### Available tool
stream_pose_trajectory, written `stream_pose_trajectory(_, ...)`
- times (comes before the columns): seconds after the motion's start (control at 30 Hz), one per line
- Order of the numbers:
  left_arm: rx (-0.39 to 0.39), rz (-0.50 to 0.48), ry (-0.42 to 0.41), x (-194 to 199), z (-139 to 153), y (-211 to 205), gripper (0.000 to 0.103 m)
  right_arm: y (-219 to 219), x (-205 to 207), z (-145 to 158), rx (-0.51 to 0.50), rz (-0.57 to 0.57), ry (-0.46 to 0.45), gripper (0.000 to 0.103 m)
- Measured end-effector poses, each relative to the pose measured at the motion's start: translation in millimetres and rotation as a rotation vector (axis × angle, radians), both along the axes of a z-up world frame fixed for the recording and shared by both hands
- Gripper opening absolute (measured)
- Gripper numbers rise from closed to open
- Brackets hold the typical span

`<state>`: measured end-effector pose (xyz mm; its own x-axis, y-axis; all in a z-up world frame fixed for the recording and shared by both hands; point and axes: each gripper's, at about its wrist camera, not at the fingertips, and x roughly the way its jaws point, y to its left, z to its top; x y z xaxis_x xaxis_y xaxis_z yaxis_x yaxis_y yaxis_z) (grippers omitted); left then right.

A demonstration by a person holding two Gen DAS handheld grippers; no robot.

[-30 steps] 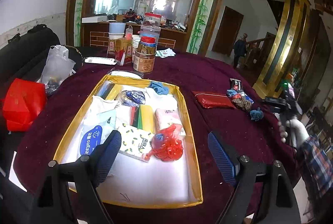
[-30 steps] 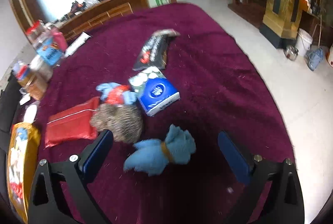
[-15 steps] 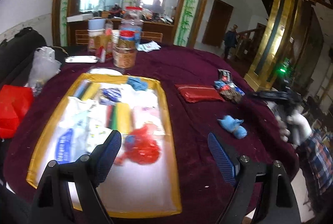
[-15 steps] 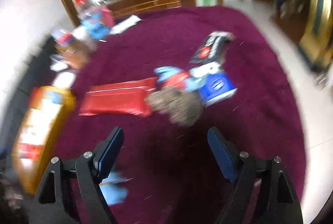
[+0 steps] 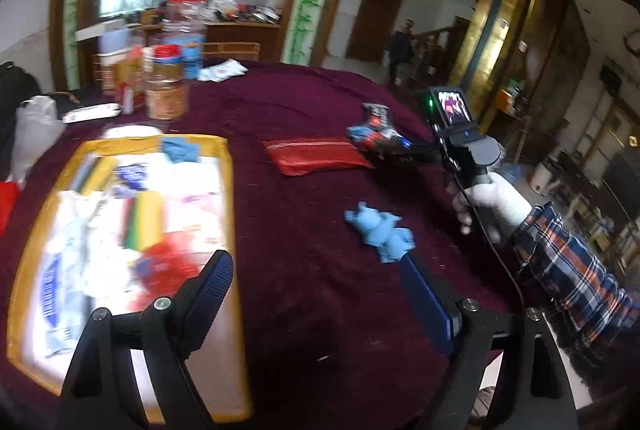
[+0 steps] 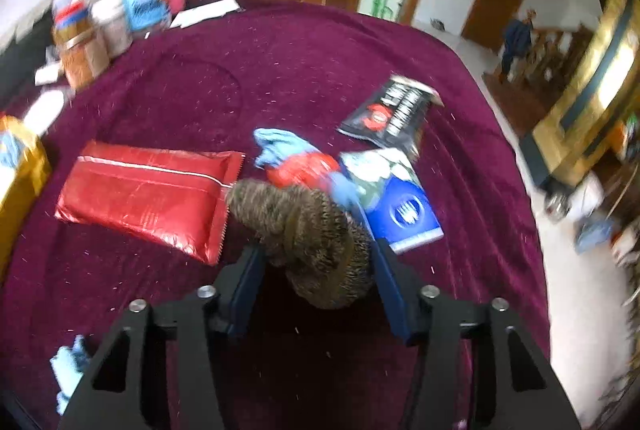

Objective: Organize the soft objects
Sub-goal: 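Grasp blue glove with left tool while right tool grasps brown knitted scrubber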

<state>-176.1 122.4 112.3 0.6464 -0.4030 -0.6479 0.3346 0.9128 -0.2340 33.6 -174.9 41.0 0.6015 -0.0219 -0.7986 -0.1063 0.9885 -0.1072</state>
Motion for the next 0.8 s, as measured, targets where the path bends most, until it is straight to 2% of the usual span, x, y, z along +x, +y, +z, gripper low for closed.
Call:
stream_pose_trajectory(0.17, 0.012, -0.069, 0.054, 24.0, -16.0, -51.3, 0.088, -46.6, -34.4, 12.5, 0.409, -0.042, -0.058, 0.051)
stream_pose_trajectory(0.27, 0.056, -0.081, 0.078, 40.6, -30.1, -81.3, 0.088, -69.3, -48.4, -1.0, 0.669, -0.018, -0.077, 0.051)
stream_pose_trajectory(0.3, 0.069, -0.081, 0.087, 46.5, -35.1, -89.1, 0.088, -74.4, -49.8, -6.4, 0.724, -0.02, -0.071, 0.051)
stream_pose_trajectory(0.5, 0.17, -0.079, 0.126, 79.8, -66.4, -133.6, 0.088, -99.0, -49.2, -18.2, 0.91, -0.033, -0.055, 0.051)
stream_pose_trajectory(0.7, 0.197, -0.071, 0.152, 99.9, -83.4, -163.8, 0.087, -92.5, -48.8, -13.0, 0.921, 0.003, -0.049, 0.051)
stream_pose_trajectory(0.77, 0.215, -0.078, 0.151, 102.1, -91.5, -169.5, 0.05, -88.7, -48.6, -11.6, 0.907, 0.017, -0.048, 0.051)
stream_pose_trajectory(0.8, 0.214, -0.082, 0.158, 103.2, -93.5, -170.3, 0.042, -88.2, -48.2, -12.1, 0.905, 0.022, -0.044, 0.052)
